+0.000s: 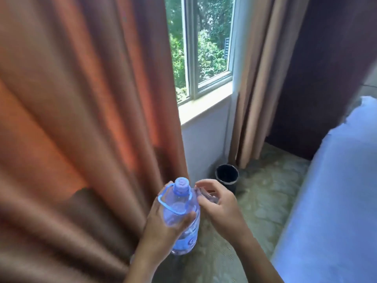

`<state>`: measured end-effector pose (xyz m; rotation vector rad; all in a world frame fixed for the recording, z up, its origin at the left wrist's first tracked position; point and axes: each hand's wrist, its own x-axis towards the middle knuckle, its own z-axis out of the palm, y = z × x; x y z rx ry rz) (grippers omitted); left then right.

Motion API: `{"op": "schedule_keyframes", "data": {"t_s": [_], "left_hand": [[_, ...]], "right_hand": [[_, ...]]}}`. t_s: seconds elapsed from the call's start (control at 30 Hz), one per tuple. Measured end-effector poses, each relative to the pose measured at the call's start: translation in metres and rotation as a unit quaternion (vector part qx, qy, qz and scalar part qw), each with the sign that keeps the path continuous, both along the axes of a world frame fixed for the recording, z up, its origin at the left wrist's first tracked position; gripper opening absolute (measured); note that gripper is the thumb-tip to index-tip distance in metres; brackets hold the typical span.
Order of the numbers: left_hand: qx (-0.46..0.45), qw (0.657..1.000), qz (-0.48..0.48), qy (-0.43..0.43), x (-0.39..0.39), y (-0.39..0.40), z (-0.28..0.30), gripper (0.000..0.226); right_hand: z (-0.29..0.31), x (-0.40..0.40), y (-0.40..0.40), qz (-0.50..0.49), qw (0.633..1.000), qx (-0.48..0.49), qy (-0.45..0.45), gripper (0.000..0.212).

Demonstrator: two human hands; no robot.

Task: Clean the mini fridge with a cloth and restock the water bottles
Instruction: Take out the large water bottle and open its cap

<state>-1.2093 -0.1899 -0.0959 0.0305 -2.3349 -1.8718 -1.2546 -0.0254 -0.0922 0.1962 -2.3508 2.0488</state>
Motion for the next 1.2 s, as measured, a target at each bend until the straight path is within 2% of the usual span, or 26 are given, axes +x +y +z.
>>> {"op": "schedule_keyframes", "data": {"t_s": [0.1,0.4,0.53,0.63,0.8,0.83,0.93,1.07,1.2], "left_hand": [[-0.004,0.998,-0.052,-0.04,-0.051,0.029,-0.011,0.083],[-0.045,0.978,-0.199,-0.047,-0.206,0.101,-0.054,0.065],[-0.057,0.98,-0.184,-0.049,-0.288,0.115,-0.087,0.073],[-0.073,0.97,-0.218,-0.076,-0.358,0.113,-0.103,0.073],[-0.085,0.963,-0.243,-0.081,-0.458,0.124,-0.112,0.076],[-0.089,0.962,-0.242,-0.092,-0.479,0.128,-0.117,0.071],[-0.107,0.954,-0.262,-0.102,-0.526,0.143,-0.132,0.04],[-0.123,0.955,-0.252,-0.098,-0.584,0.17,-0.136,0.03],[-0.109,0.961,-0.215,-0.137,-0.631,0.206,-0.14,0.023]], "right_hand": [[-0.008,-0.039,0.037,-0.055,0.998,-0.022,-0.024,0.029],[-0.063,-0.139,0.101,-0.177,0.979,-0.005,-0.098,0.033],[-0.077,-0.212,0.108,-0.207,0.971,0.022,-0.12,0.034],[-0.079,-0.269,0.099,-0.215,0.965,0.056,-0.142,0.042],[-0.08,-0.365,0.108,-0.225,0.958,0.078,-0.161,0.041],[-0.081,-0.383,0.111,-0.217,0.959,0.077,-0.166,0.043],[-0.078,-0.424,0.122,-0.176,0.968,0.052,-0.173,0.043],[-0.096,-0.496,0.146,-0.161,0.969,0.094,-0.163,0.025],[-0.13,-0.563,0.174,-0.177,0.966,0.112,-0.149,0.021]]}}
